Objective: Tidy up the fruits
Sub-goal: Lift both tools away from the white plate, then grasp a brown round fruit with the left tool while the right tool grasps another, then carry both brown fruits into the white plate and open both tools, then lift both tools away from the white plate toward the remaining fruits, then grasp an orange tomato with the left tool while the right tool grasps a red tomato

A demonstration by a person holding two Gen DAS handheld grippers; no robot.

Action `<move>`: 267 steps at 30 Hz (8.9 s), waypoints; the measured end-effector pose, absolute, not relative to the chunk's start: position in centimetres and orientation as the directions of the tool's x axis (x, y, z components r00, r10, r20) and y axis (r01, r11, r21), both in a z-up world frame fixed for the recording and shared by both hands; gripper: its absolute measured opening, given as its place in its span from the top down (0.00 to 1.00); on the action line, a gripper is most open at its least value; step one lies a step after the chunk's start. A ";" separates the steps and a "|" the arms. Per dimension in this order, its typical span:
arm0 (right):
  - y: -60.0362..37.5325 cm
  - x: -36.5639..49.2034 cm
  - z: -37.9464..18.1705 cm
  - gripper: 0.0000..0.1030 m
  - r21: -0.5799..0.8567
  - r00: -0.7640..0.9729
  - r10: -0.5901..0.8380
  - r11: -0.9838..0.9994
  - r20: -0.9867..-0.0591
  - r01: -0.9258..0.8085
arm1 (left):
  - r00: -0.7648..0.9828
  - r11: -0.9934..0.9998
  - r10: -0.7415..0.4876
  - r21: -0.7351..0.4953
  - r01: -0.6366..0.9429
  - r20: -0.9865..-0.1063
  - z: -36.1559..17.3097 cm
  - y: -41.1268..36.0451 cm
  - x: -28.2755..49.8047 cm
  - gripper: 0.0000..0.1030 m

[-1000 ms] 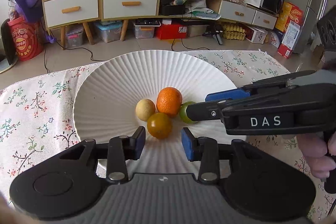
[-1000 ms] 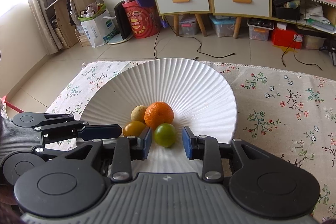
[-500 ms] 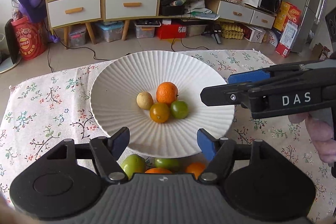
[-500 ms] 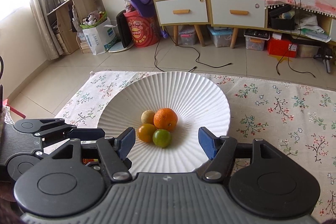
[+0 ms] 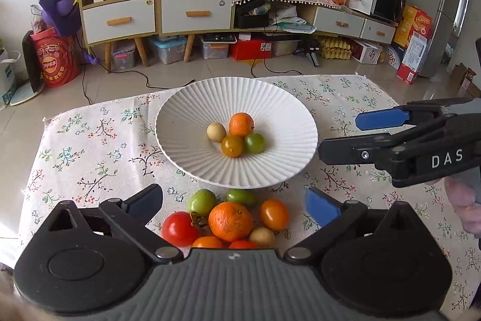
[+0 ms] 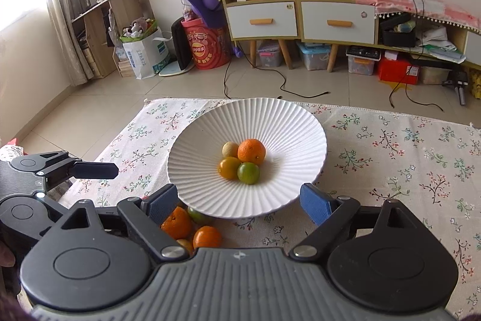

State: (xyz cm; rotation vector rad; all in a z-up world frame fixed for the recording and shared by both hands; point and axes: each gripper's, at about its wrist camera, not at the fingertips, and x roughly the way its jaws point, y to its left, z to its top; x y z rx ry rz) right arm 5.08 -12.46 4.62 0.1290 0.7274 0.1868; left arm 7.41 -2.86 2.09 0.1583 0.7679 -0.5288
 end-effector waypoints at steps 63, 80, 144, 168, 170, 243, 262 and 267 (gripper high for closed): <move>-6.2 -2.3 -1.9 0.13 0.139 0.599 0.358 0.914 -0.716 -0.381 | 0.414 0.821 -0.361 -0.074 0.566 -0.836 -3.4 2.3 2.1 0.45; -3.4 -2.2 -2.2 0.42 0.090 0.575 0.373 0.884 -0.728 -0.459 | 0.417 0.821 -0.359 -0.070 0.566 -0.835 -3.4 2.2 2.3 0.84; -11.8 8.6 2.7 0.77 0.100 0.761 0.202 0.979 -0.616 -0.179 | 0.624 0.868 -0.432 -0.112 0.484 -0.651 0.7 -3.5 12.1 0.85; -13.8 12.3 0.1 0.77 0.091 0.738 0.191 0.981 -0.647 -0.174 | 0.625 0.851 -0.409 -0.031 0.524 -0.665 -2.2 -5.7 16.2 0.85; -13.7 12.4 0.1 0.77 0.091 0.739 0.190 0.981 -0.647 -0.174 | 0.628 0.852 -0.408 -0.030 0.522 -0.662 -2.2 -5.8 16.2 0.84; -8.2 2.2 -0.6 0.61 0.218 0.636 0.351 0.935 -0.687 -0.280 | 0.547 0.853 -0.423 -0.114 0.510 -0.722 -3.9 2.1 6.1 0.63; -6.5 3.2 -0.9 0.67 0.253 0.606 0.377 0.925 -0.700 -0.283 | 0.546 0.866 -0.407 -0.120 0.484 -0.732 -3.6 1.5 6.8 0.78; -6.1 3.9 -0.9 0.63 0.256 0.604 0.373 0.927 -0.704 -0.274 | 0.545 0.879 -0.384 -0.113 0.464 -0.745 -3.4 2.6 6.9 0.79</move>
